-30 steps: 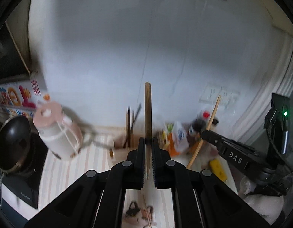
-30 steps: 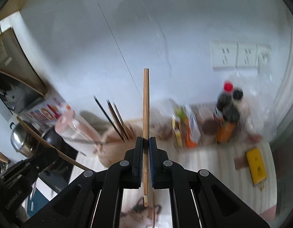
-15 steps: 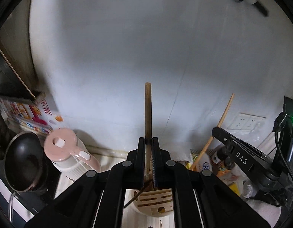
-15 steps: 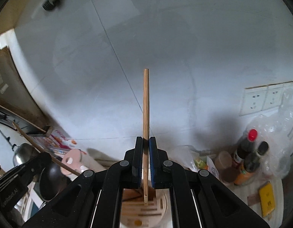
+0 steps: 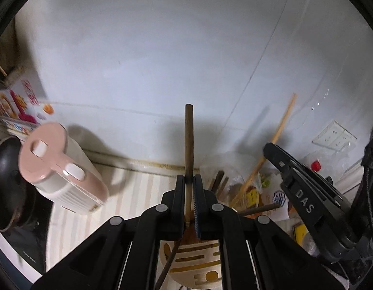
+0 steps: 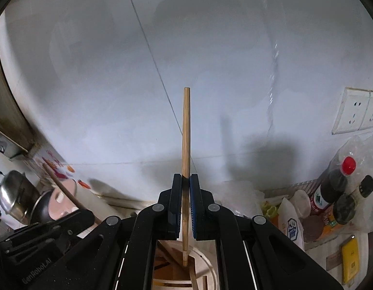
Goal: Organize utensils
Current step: 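Lower both chopsticks into the holder slots and open both tools, then close right tool on the black chopstick while left tool grasps a wooden one, then lift both held chopsticks and carry them over the beige holder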
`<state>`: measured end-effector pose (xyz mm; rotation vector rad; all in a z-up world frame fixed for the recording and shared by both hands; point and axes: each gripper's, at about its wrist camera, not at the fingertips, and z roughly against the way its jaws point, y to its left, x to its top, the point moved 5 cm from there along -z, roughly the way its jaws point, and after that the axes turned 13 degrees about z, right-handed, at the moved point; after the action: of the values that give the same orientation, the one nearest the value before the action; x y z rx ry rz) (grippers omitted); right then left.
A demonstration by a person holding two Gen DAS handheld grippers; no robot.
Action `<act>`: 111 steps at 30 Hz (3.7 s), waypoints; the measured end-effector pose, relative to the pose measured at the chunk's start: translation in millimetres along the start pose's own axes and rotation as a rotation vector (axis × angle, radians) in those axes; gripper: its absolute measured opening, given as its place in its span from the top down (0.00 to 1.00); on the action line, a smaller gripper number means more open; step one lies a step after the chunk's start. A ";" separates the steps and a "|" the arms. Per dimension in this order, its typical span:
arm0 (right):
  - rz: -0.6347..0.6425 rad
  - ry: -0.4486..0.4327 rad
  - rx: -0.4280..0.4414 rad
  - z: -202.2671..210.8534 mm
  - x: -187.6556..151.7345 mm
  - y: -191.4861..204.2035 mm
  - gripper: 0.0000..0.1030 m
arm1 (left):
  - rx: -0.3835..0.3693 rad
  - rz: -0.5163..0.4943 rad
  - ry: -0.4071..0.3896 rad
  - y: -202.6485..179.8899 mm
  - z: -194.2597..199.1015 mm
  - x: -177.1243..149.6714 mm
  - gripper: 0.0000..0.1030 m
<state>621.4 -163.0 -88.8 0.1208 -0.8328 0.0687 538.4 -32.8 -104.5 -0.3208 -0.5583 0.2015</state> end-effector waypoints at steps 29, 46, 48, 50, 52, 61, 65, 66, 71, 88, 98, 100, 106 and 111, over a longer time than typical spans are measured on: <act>-0.192 0.206 -0.073 119.0 -149.1 -102.3 0.23 | 0.260 -0.035 -0.098 34.7 56.8 -130.8 0.00; -0.258 0.751 -0.087 32.1 -387.1 -152.4 0.53 | 0.288 -0.143 0.523 36.5 -130.4 -335.5 0.30; -0.224 0.787 -0.108 24.7 -397.6 -151.9 0.63 | 0.301 -0.189 0.506 29.1 -139.5 -341.7 0.40; -0.183 0.795 -0.131 22.1 -399.7 -149.7 0.69 | 0.292 -0.232 0.482 19.4 -140.2 -338.7 0.51; -0.128 0.812 -0.165 20.2 -401.3 -147.7 0.76 | 0.271 -0.242 0.482 11.0 -140.1 -334.7 0.81; -0.100 0.807 -0.131 11.3 -399.6 -115.6 0.94 | 0.366 -0.274 0.443 62.0 -130.6 -298.4 0.96; -0.112 0.824 -0.037 7.6 -402.9 -88.5 0.95 | 0.380 -0.226 0.450 87.8 -122.0 -289.4 0.96; -0.114 0.827 -0.028 7.1 -403.5 -84.1 0.95 | 0.374 -0.213 0.451 89.1 -121.6 -288.8 0.96; -0.052 0.860 -0.051 4.3 -402.1 -71.7 0.94 | 0.362 -0.157 0.451 93.3 -118.4 -287.3 0.96; -0.006 0.948 -0.114 -27.7 -383.4 -47.2 0.93 | 0.323 -0.108 0.457 114.8 -124.8 -282.7 0.95; -0.005 0.935 -0.125 -21.3 -389.4 -51.8 0.93 | 0.327 -0.121 0.444 113.5 -131.0 -290.1 0.95; -0.015 0.926 -0.130 -20.6 -389.5 -51.9 0.93 | 0.326 -0.112 0.430 113.1 -130.9 -290.7 0.96; -0.058 0.842 -0.121 -6.5 -391.3 -50.3 0.95 | 0.310 -0.114 0.371 106.0 -111.4 -290.0 0.96; -0.053 0.717 -0.121 19.9 -367.0 -46.6 0.95 | 0.268 -0.107 0.293 93.6 -80.3 -276.2 0.96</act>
<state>365.6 -216.8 -351.3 -0.0008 -0.1165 0.0083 343.8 -40.5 -335.8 -0.0572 -0.2535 0.1207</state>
